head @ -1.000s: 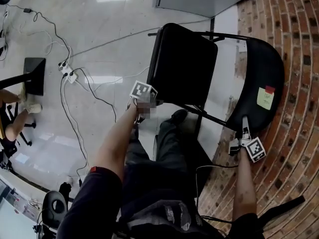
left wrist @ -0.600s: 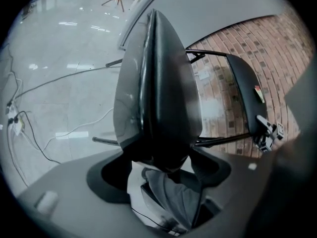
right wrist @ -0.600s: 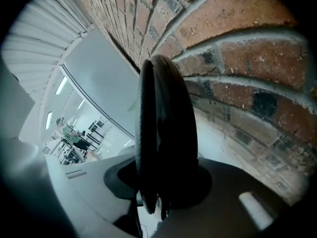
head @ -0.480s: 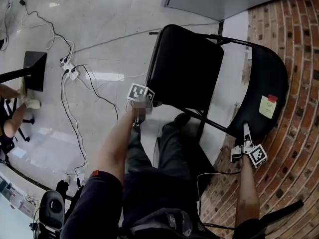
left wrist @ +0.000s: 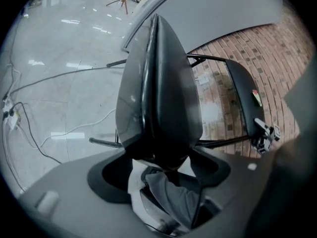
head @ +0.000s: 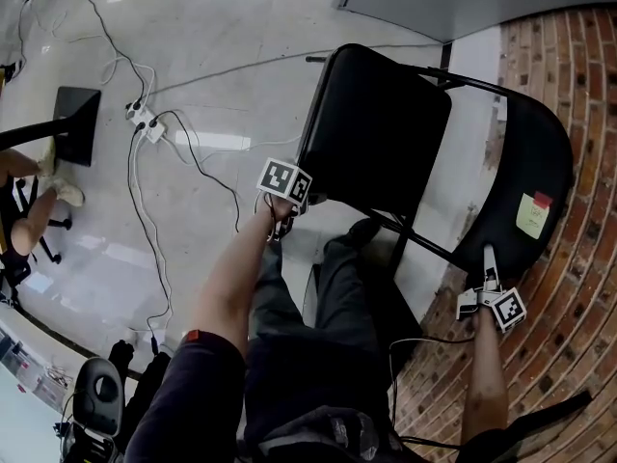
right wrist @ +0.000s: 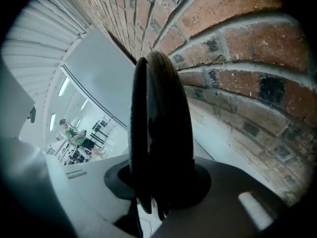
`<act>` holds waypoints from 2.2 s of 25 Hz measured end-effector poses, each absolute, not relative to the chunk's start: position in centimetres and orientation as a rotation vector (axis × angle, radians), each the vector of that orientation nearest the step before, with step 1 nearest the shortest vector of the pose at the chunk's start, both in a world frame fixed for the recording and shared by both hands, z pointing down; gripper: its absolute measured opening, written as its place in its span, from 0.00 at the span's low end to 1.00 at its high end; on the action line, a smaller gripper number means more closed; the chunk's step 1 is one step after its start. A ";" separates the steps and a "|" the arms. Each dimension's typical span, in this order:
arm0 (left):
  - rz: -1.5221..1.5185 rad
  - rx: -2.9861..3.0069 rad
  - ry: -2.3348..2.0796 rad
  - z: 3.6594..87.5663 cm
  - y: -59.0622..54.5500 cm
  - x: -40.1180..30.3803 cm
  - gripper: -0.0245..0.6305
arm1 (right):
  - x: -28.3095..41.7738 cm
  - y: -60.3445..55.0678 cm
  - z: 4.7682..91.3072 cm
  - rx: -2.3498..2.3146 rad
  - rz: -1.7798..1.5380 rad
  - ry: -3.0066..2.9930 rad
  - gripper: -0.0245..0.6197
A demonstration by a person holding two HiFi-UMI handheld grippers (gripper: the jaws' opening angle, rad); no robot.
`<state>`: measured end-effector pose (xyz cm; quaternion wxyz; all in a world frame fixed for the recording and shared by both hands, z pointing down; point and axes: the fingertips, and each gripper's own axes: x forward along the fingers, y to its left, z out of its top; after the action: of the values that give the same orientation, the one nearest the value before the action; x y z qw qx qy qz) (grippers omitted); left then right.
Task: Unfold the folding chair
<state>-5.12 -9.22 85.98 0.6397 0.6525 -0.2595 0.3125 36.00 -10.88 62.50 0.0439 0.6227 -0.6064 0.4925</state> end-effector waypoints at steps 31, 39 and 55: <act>0.635 1.440 -0.616 90.8 -9.4 -11.1 0.65 | 25.3 -11.3 61.2 1.846 1.417 -1.874 0.19; 0.596 1.451 -0.627 91.5 -9.3 -11.1 0.64 | 24.7 -11.2 61.4 1.850 1.405 -1.870 0.19; 0.545 1.445 -0.645 88.4 -8.0 -16.2 0.65 | 25.5 -10.2 62.7 1.954 1.396 -1.584 0.49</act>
<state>-16.22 -8.03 88.43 0.6698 0.6410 -0.2862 0.2420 25.48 -10.16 62.74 0.1322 0.6733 -0.5458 0.4810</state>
